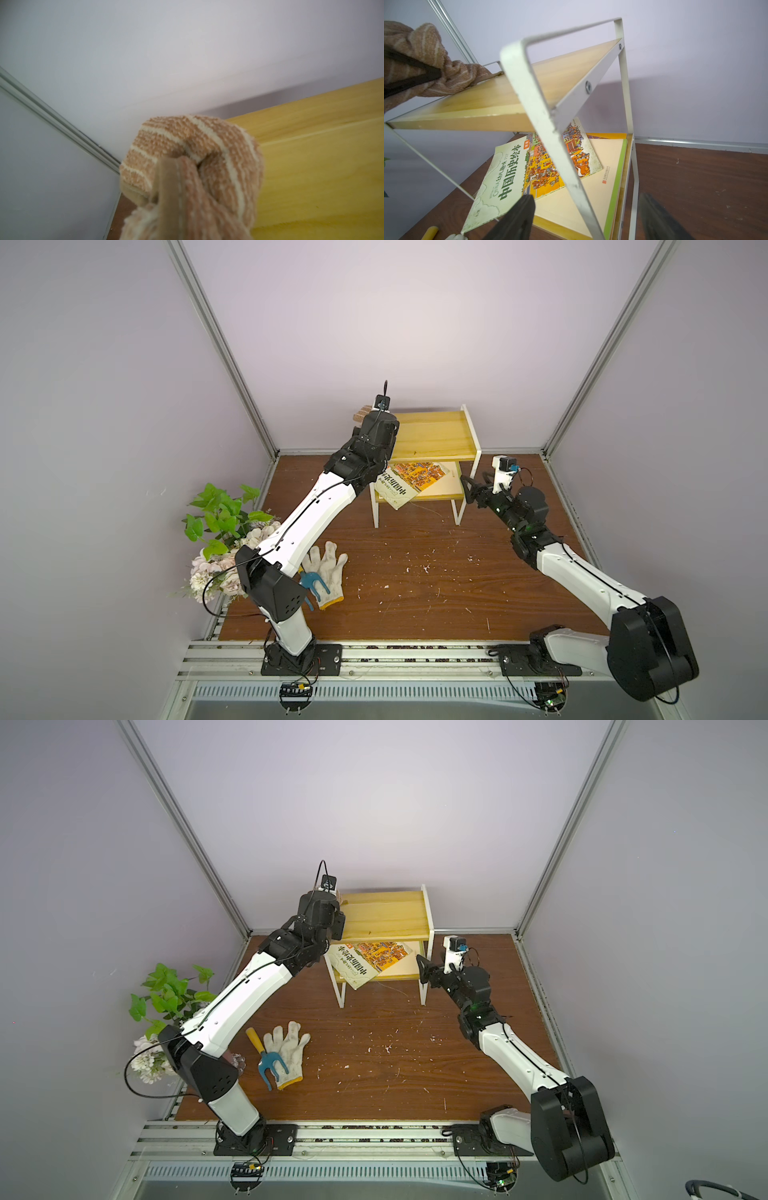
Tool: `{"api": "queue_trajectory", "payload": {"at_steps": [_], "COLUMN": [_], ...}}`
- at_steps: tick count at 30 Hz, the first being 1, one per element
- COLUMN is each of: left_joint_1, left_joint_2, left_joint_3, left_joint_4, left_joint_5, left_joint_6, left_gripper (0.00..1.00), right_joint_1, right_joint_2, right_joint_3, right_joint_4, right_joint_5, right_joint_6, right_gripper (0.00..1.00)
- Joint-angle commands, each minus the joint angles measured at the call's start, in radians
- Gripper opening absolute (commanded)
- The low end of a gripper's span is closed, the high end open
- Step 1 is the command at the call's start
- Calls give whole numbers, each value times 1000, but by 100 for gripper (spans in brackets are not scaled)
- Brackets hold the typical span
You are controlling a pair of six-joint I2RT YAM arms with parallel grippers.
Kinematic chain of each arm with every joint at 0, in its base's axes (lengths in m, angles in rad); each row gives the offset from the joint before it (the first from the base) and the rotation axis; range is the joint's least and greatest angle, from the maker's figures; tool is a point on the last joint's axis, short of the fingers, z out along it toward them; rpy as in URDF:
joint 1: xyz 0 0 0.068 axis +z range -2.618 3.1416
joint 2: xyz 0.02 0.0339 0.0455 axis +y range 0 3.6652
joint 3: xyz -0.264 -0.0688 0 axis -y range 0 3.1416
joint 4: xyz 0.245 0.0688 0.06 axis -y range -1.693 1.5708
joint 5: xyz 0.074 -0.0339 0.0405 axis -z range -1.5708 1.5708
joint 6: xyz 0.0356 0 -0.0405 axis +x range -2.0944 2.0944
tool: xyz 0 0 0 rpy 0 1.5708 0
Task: Wipe the bookshelf clean with a cloth
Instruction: Wipe the dust from the shelf.
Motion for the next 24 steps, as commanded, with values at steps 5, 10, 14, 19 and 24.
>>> {"api": "queue_trajectory", "payload": {"at_steps": [5,10,14,19,24], "left_joint_1": [58,77,69,22,-8], "left_joint_2": [114,400,481,441,358], "left_joint_3": [137,509,603,593,490], "left_joint_4": [11,9,7,42,70], "left_joint_5": [216,21,90,499,400], "left_joint_6": [-67,-53,-130,-246,-190], "left_gripper": [0,0,0,0,0], "right_joint_1": [4,5,5,5,6], "right_joint_2": [3,16,10,11,21], "right_joint_3": [3,18,22,27,24], "right_joint_4": [41,45,47,46,67], "right_joint_5": [-2,-55,-68,-66,-71], "right_joint_6": [8,26,38,35,56], "right_gripper": [81,80,79,80,80]}}
